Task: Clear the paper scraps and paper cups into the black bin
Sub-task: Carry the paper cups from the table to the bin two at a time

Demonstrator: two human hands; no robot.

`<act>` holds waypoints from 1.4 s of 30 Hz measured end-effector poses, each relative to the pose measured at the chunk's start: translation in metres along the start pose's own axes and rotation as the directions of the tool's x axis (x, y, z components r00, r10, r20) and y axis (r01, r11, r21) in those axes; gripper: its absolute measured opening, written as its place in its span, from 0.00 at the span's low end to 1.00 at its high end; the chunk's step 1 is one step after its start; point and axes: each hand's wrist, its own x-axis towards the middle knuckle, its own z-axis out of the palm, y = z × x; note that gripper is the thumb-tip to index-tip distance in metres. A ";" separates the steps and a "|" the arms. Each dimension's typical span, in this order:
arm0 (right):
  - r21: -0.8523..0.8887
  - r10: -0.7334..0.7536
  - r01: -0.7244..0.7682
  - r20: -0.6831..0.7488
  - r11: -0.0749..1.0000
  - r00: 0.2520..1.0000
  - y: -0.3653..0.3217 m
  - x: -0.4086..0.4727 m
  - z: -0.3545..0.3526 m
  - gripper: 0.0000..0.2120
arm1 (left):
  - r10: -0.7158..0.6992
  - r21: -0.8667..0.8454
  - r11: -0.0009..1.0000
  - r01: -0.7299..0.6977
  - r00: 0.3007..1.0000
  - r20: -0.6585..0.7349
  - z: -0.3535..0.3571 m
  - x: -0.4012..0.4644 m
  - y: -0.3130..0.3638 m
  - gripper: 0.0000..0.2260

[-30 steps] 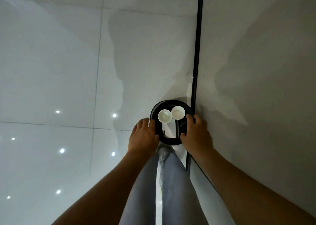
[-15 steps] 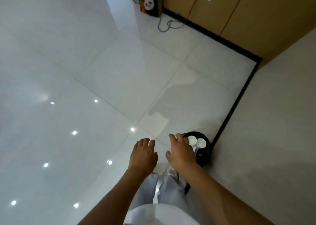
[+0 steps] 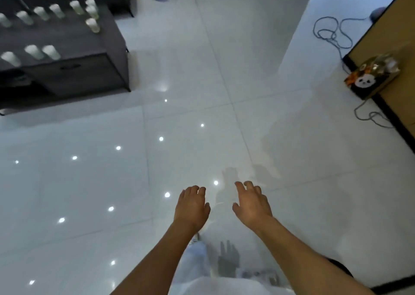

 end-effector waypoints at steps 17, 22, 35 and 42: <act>-0.295 -0.450 0.471 0.142 0.831 0.882 -0.382 0.185 -0.043 0.27 | -0.433 -0.272 0.879 0.393 0.895 -0.105 -0.151 0.042 -0.352 0.21; -0.270 -0.480 0.507 0.166 0.818 0.862 -0.478 0.271 -0.070 0.28 | -0.513 -0.326 0.827 0.459 0.853 -0.099 -0.203 0.105 -0.438 0.21; -0.289 -0.536 0.573 0.202 0.767 0.820 -0.720 0.438 -0.132 0.29 | -0.607 -0.424 0.741 0.521 0.790 -0.090 -0.321 0.211 -0.659 0.21; -0.261 -0.483 0.513 0.175 0.818 0.858 -0.857 0.509 -0.135 0.28 | -0.563 -0.414 0.773 0.481 0.821 -0.097 -0.382 0.261 -0.808 0.21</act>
